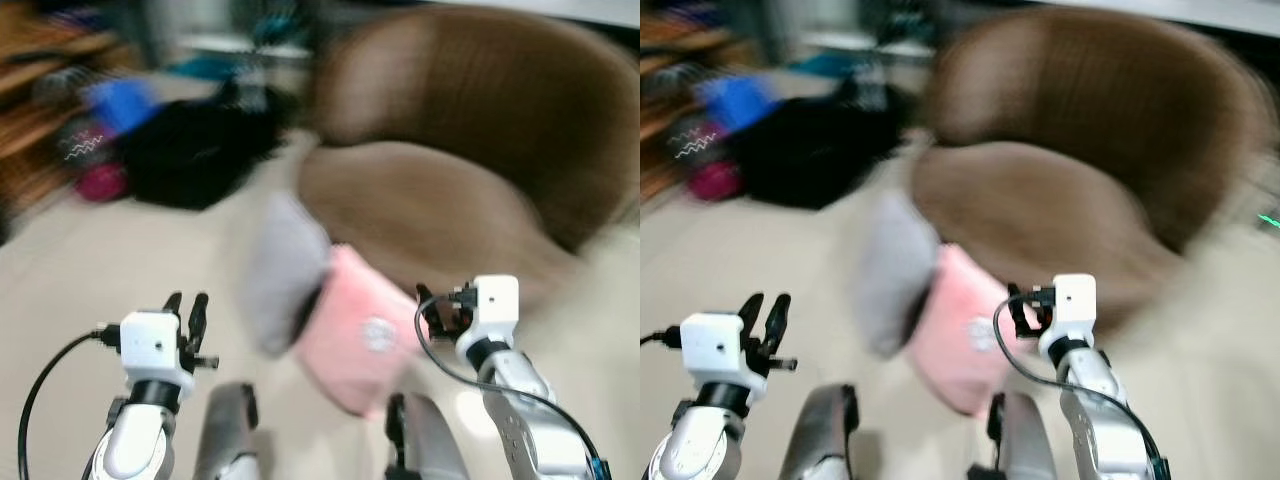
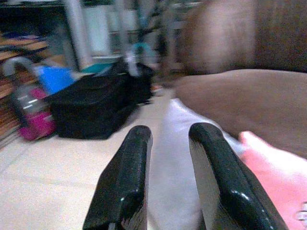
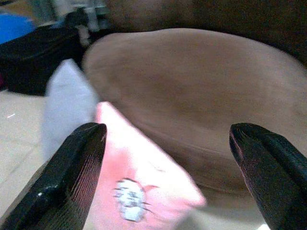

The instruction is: Move the pillow to the sofa from floor

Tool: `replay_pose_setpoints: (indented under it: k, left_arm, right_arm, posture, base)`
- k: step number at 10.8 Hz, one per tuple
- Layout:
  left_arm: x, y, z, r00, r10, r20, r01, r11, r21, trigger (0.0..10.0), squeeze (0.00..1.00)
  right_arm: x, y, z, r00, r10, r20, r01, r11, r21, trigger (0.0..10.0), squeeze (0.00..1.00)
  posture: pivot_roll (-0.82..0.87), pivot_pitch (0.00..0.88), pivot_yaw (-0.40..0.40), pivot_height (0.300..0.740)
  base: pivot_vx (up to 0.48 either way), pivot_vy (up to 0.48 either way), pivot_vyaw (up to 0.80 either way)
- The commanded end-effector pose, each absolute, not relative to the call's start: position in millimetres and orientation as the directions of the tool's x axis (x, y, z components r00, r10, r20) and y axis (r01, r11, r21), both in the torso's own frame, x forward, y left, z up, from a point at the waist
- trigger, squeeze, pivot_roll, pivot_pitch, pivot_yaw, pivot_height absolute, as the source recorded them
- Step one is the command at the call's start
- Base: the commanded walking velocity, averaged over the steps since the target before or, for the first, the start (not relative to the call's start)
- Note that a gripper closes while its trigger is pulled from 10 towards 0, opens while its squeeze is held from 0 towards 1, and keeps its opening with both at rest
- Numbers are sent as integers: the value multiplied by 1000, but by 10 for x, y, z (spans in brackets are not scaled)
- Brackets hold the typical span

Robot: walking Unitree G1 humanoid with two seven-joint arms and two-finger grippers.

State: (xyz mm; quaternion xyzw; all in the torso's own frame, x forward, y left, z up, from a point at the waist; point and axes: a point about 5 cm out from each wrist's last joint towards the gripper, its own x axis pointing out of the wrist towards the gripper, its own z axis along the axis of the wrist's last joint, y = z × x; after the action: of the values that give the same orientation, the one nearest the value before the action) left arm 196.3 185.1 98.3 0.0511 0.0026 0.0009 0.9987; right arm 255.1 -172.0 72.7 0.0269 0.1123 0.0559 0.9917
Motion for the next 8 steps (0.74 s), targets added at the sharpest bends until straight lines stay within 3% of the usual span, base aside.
replay_pose_setpoints:
  k: [1,8]
  left_arm:
    - [1985,1811,1001,1000,-18,-3,18,995,101,10000,0]
    - [2003,1803,1010,1000,-14,0,14,995,102,10000,0]
  right_arm:
    - [2554,-1786,739,969,90,-228,-81,995,50,10000,0]
    - [2583,-1785,752,970,99,-224,-93,995,35,10000,0]
  posture:
    - [114,0,-31,553]
    - [118,0,-38,553]
  base:
    - [281,0,0]
    - [305,0,0]
